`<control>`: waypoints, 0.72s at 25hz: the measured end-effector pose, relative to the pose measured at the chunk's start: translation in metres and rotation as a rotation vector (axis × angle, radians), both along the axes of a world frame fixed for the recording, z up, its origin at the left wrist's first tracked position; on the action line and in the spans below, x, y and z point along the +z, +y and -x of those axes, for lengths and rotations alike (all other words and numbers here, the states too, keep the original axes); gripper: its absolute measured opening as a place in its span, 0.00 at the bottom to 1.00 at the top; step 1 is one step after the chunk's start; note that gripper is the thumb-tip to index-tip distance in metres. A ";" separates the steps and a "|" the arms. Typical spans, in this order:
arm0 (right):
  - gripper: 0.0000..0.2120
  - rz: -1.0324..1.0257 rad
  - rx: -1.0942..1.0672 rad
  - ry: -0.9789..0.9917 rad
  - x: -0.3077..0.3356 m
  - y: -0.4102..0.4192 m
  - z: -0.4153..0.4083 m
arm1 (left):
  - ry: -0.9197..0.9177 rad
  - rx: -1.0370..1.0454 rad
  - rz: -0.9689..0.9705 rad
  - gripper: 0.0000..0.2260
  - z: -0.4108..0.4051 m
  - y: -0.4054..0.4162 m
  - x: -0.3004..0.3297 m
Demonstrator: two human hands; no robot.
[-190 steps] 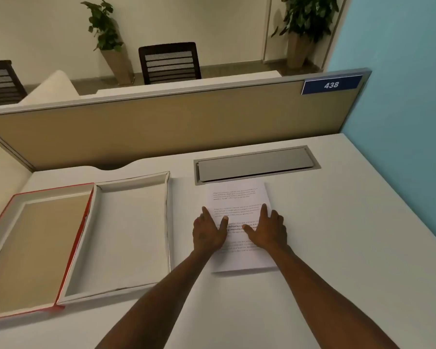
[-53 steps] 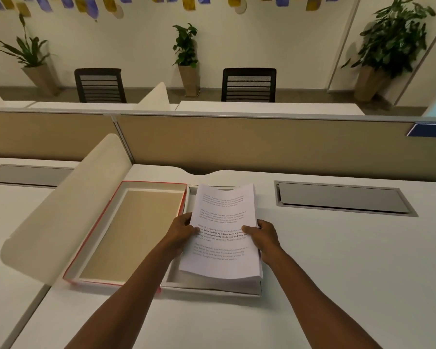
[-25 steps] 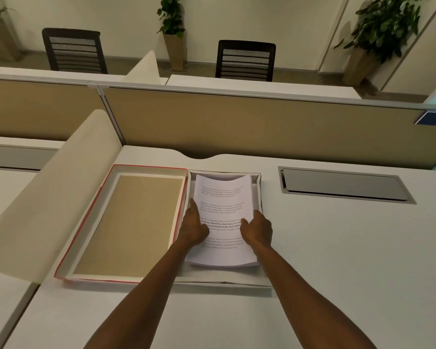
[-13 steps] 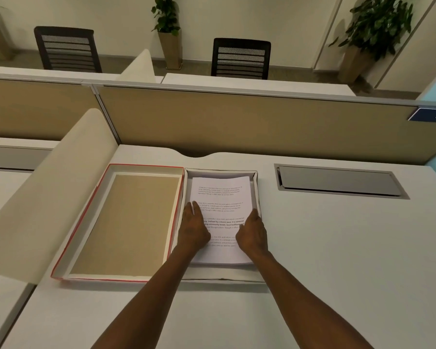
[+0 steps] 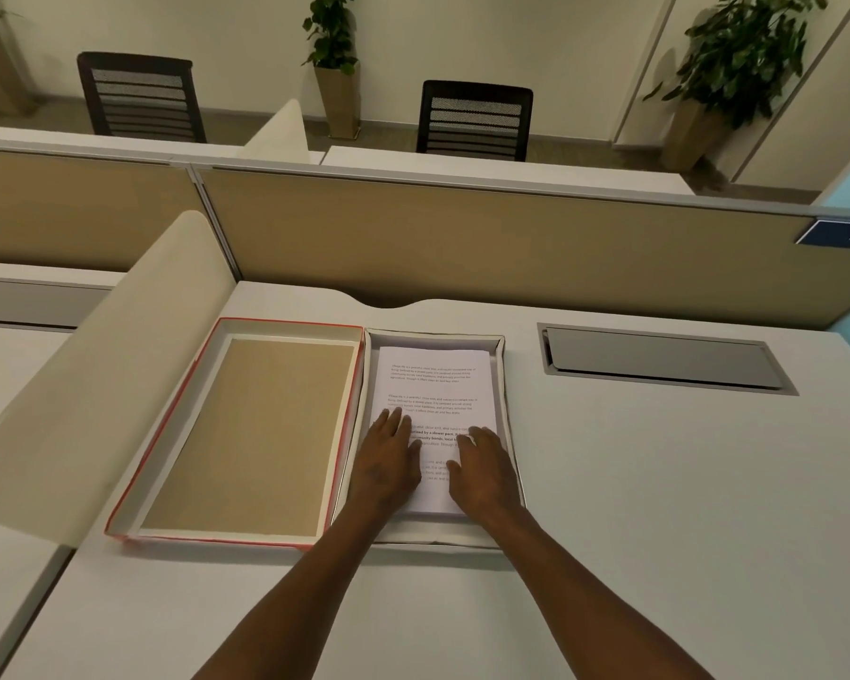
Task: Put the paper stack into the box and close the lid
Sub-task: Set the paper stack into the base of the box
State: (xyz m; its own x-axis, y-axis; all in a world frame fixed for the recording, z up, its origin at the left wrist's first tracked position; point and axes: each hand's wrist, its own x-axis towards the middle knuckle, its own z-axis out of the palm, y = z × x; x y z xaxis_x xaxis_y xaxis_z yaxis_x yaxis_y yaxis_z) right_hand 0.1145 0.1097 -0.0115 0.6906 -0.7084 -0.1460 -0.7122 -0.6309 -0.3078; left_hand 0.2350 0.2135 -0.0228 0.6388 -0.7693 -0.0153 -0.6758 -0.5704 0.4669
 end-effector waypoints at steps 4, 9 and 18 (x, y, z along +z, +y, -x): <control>0.28 0.005 0.007 -0.017 -0.001 0.000 0.007 | -0.025 -0.034 -0.107 0.29 0.006 0.007 -0.009; 0.28 0.021 0.065 0.037 -0.003 0.001 0.012 | 0.039 0.011 -0.059 0.30 0.009 0.012 -0.007; 0.27 0.017 0.097 0.041 -0.002 -0.004 0.014 | 0.170 0.114 0.042 0.31 0.009 0.009 -0.005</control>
